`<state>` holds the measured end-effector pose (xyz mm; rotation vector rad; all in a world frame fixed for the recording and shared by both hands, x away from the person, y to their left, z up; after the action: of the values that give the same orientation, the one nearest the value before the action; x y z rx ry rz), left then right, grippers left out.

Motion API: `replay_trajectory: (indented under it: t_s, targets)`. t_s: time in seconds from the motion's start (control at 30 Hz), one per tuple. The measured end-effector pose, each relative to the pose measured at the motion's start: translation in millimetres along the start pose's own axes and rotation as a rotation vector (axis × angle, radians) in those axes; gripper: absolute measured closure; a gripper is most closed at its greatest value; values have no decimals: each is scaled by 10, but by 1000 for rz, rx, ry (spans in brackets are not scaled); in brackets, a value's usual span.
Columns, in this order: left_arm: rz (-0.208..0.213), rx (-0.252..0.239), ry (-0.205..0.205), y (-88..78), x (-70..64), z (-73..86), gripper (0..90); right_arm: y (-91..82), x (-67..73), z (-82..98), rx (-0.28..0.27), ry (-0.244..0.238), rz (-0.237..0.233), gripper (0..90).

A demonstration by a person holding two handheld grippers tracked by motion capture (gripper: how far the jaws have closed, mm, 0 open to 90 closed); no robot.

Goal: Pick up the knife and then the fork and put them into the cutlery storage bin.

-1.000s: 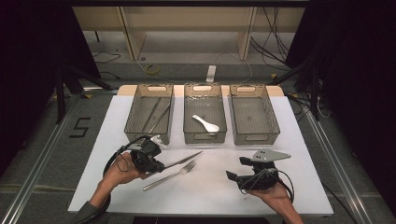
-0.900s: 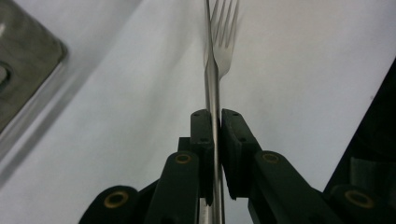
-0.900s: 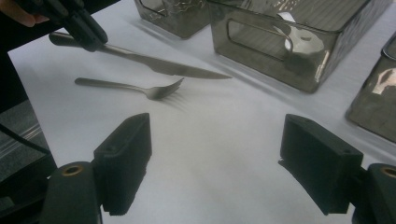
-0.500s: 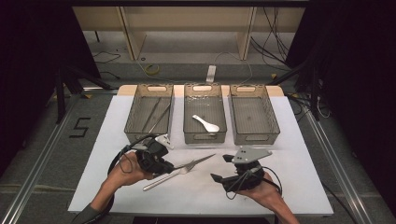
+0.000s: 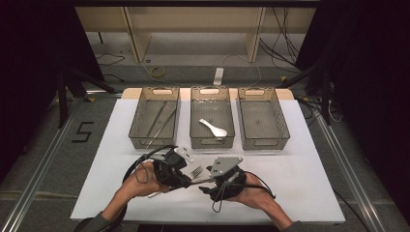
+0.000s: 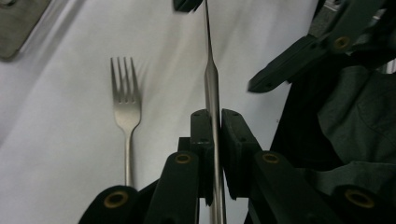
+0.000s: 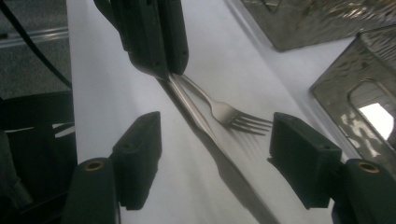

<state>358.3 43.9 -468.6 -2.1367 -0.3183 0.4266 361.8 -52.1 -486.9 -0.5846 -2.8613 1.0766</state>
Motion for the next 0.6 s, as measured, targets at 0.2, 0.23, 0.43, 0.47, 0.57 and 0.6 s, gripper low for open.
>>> replay_trajectory:
  t_s: [0.2,0.23,0.43,0.47,0.57,0.6]
  targets:
    - [22,3,11,6,-39,-19,835,96,44,63,57,-73,-50,475]
    - [27,3,12,7,-47,-22,835,98,48,65,58,-76,-54,496]
    - [50,6,18,23,-89,-29,834,103,86,84,80,-90,-72,613]
    - [55,12,20,28,-93,-25,834,103,86,91,85,-96,-74,637]
    - [58,18,21,40,-94,-18,834,100,124,109,100,-104,-96,709]
    - [65,21,22,44,-99,-13,834,109,122,109,99,-116,-93,722]
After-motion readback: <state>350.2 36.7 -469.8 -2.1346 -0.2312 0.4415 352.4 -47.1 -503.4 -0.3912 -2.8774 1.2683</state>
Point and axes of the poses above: each handheld gripper's, and its own axes: y roughly forward along the jaws, z roughly out of its underside, x roughly to its left, the point moved 9 cm from there along y, roughly forward along the jaws, and after that the axes turned 4 degrees about -x, right-handed, at the moved point
